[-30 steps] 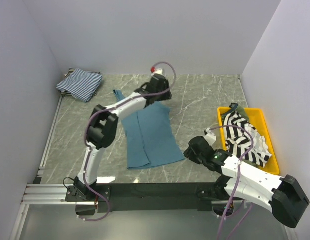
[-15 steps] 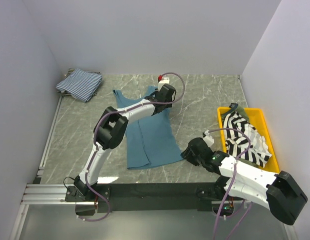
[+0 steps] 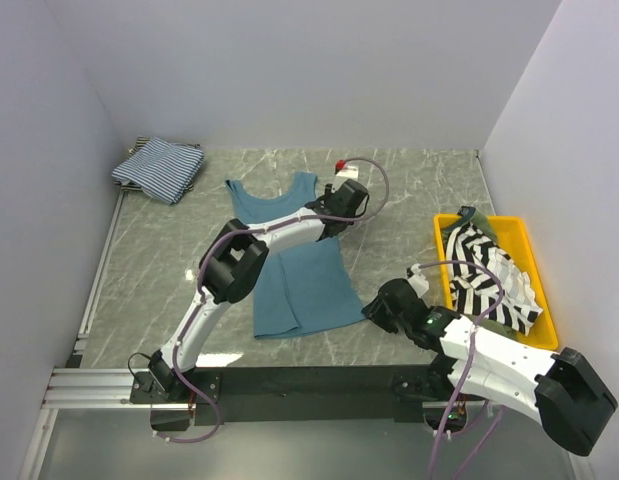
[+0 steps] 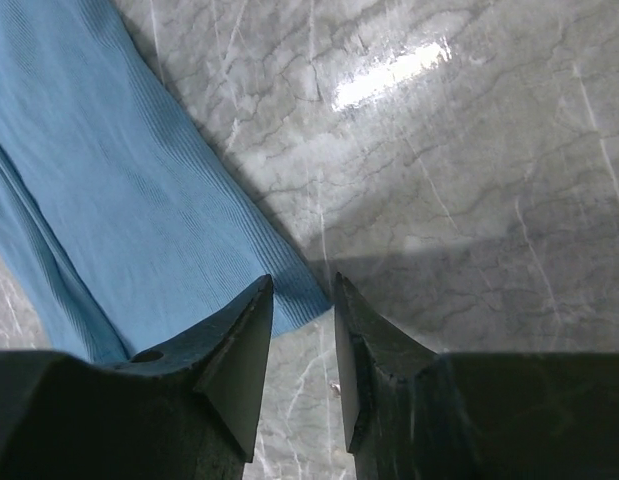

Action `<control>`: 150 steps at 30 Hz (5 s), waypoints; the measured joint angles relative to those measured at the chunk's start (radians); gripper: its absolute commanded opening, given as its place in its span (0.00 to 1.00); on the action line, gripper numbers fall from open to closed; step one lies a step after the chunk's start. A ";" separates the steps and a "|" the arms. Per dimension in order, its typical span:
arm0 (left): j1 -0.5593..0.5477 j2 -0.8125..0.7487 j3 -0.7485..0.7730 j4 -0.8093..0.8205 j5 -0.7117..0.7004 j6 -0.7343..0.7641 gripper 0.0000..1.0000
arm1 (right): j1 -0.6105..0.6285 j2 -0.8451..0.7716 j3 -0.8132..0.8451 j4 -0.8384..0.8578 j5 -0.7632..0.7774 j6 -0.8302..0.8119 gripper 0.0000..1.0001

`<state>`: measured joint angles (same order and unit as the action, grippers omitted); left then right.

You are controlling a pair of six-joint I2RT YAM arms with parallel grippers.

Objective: Fold and stack the tank tops
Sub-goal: Fold the tank top

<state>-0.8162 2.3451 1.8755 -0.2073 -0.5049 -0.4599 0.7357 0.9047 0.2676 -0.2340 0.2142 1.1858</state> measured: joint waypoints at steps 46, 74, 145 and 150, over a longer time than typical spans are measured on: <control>-0.032 0.066 0.026 -0.012 -0.152 -0.006 0.00 | 0.041 -0.083 0.013 -0.100 0.026 -0.040 0.00; 0.186 -0.275 -0.395 0.103 0.033 -0.242 0.01 | 0.429 0.380 0.457 -0.169 0.188 -0.119 0.00; 0.315 -0.864 -0.917 0.079 0.220 -0.516 0.46 | 0.304 0.205 0.357 -0.093 0.031 -0.249 0.48; 0.294 -1.069 -1.188 -0.010 0.245 -0.626 0.42 | 0.258 0.158 0.224 -0.061 -0.027 -0.241 0.50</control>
<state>-0.5224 1.2762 0.6876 -0.2176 -0.2596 -1.0855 0.9939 1.0622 0.4915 -0.2951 0.1875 0.9443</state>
